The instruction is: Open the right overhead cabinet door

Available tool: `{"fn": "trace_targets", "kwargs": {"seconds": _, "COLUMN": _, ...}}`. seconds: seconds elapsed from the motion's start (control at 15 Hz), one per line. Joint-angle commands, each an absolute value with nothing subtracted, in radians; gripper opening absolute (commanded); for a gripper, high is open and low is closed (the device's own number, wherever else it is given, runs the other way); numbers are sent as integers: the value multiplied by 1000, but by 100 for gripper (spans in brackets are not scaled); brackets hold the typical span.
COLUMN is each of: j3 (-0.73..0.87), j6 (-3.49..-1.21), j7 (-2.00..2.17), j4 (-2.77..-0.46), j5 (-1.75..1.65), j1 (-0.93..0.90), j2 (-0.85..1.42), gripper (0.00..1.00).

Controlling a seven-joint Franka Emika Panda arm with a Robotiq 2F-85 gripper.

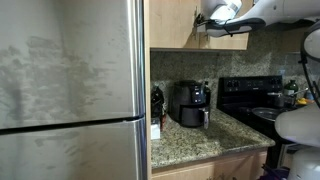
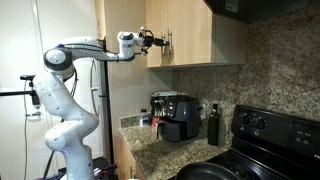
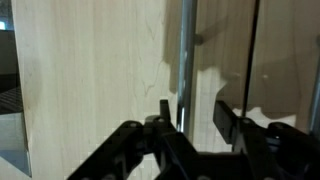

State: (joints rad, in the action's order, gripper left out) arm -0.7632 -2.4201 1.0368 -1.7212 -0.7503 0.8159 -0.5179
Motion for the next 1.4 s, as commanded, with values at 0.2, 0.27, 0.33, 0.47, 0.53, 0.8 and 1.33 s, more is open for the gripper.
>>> {"fn": "trace_targets", "kwargs": {"seconds": 0.2, "j3": -719, "j6": -2358, "j7": 1171, "j4": -1687, "j5": -954, "j1": 751, "j2": -381, "gripper": 2}}
{"fn": "trace_targets", "kwargs": {"seconds": 0.27, "j3": -707, "j6": -2306, "j7": 1176, "j4": -1684, "j5": -972, "j1": 728, "j2": -371, "gripper": 0}}
{"fn": "trace_targets", "kwargs": {"seconds": 0.33, "j3": -698, "j6": -2255, "j7": 1193, "j4": -1693, "j5": -1010, "j1": 713, "j2": -377, "gripper": 4}}
{"fn": "trace_targets", "kwargs": {"seconds": 0.47, "j3": -645, "j6": -2197, "j7": 1222, "j4": -1711, "j5": -1070, "j1": 636, "j2": -382, "gripper": 4}}
{"fn": "trace_targets", "kwargs": {"seconds": 0.53, "j3": -598, "j6": -2191, "j7": 1245, "j4": -1736, "j5": -1094, "j1": 585, "j2": -399, "gripper": 4}}
{"fn": "trace_targets", "kwargs": {"seconds": 0.8, "j3": -383, "j6": -2214, "j7": 1269, "j4": -1836, "j5": -1113, "j1": 354, "j2": -475, "gripper": 4}}
{"fn": "trace_targets", "kwargs": {"seconds": 1.33, "j3": -186, "j6": -2210, "j7": 1242, "j4": -2010, "j5": -1058, "j1": 76, "j2": -664, "gripper": 4}}
